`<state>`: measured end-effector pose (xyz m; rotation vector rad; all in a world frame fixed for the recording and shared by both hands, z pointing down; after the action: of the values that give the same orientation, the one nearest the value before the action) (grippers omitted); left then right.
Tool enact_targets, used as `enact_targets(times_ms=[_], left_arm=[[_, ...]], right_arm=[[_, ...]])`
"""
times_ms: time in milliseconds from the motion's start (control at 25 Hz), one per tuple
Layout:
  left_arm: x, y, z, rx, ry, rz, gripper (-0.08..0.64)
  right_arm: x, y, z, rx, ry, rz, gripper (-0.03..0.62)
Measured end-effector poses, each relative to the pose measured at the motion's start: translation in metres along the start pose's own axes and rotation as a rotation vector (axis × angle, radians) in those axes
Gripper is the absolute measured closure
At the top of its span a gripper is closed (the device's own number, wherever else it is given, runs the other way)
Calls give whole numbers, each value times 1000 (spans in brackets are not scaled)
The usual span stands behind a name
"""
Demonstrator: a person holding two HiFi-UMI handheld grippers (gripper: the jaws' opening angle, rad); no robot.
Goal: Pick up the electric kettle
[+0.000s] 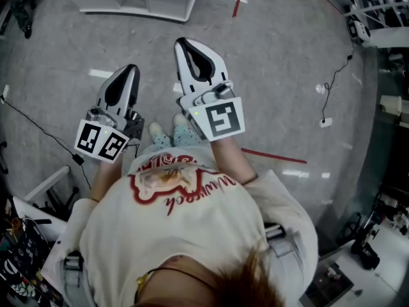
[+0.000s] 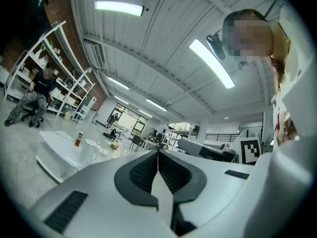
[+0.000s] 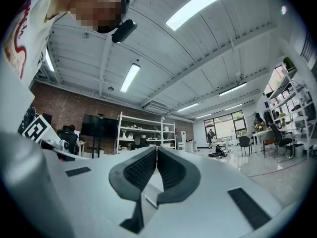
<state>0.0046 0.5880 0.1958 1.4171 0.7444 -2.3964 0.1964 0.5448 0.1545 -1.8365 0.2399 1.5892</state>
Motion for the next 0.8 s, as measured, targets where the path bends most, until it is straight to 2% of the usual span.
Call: enact_targets(times_ms=[400, 640, 800], left_arm=[[-8, 27, -17, 45, 23, -47, 546], [-13, 40, -29, 74, 21, -98, 548], [-15, 49, -25, 86, 78, -79, 546]], right_arm=[[2, 7, -37, 69, 3, 32, 575], [-3, 13, -58, 88, 27, -12, 575], [-8, 22, -67, 101, 40, -8, 575]])
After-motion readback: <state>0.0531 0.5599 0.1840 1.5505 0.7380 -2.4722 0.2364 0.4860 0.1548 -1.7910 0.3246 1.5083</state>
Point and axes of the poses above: the fingertips, and each gripper's own axes: y forward along the fingers, z to its left, x out of its top, the point moved 9 cm from there along -y, backward along the fingers, and after that the axes turned 12 degrees about -z, right-handed, at the moved point
